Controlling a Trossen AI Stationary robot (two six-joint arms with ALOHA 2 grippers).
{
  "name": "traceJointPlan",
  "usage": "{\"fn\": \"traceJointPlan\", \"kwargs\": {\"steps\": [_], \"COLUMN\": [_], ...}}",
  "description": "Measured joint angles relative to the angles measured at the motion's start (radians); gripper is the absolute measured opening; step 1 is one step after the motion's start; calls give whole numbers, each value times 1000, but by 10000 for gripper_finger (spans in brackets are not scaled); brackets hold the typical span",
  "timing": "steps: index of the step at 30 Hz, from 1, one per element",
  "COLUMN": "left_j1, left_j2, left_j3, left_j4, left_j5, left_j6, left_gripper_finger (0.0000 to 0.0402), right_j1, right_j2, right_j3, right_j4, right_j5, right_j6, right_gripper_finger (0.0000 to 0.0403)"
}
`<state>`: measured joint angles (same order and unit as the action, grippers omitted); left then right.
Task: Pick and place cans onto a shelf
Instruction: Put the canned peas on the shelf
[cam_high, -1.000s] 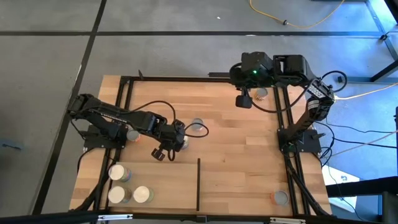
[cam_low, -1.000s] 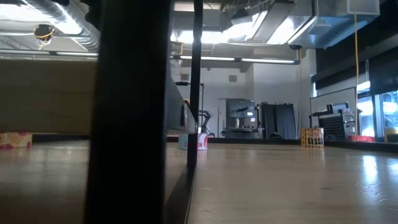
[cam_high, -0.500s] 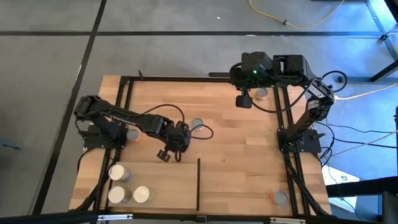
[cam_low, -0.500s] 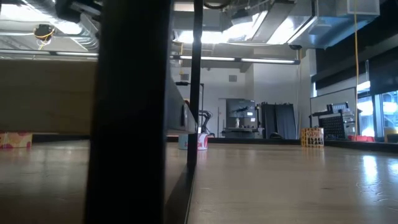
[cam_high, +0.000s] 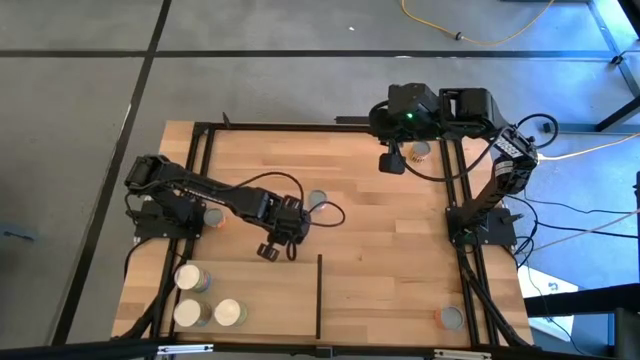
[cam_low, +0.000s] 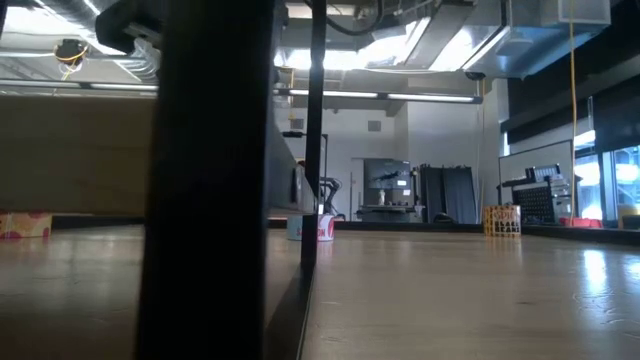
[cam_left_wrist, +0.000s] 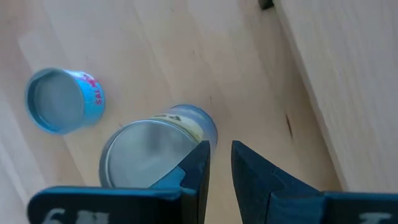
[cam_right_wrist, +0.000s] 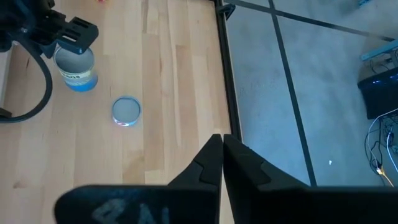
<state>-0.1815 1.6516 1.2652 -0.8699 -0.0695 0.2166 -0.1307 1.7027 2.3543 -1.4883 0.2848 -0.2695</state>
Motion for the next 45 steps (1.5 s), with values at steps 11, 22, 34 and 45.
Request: {"fn": "traceJointPlan", "kwargs": {"steps": [11,22,34,45], "left_j1": [0,26,26,31], "left_j2": [0,0,-5,-3], "left_j3": [0,-17,-55,-56], "left_j4": [-8,-35,-1,-5], "left_j5": [-77,-17,-22,-24], "left_j6": [-62,-157,-162,-140], "left_gripper_finger": [58,58,58,6], "right_j1": [0,0,0,0], "right_j2": [0,0,0,0], "right_j3": [0,0,0,0], "right_j4": [-1,-1,-2,-2], "right_j5": [0,0,0,0], "right_j6": [-1,-1,-1,-1], "right_gripper_finger": [17,17,17,17]}}
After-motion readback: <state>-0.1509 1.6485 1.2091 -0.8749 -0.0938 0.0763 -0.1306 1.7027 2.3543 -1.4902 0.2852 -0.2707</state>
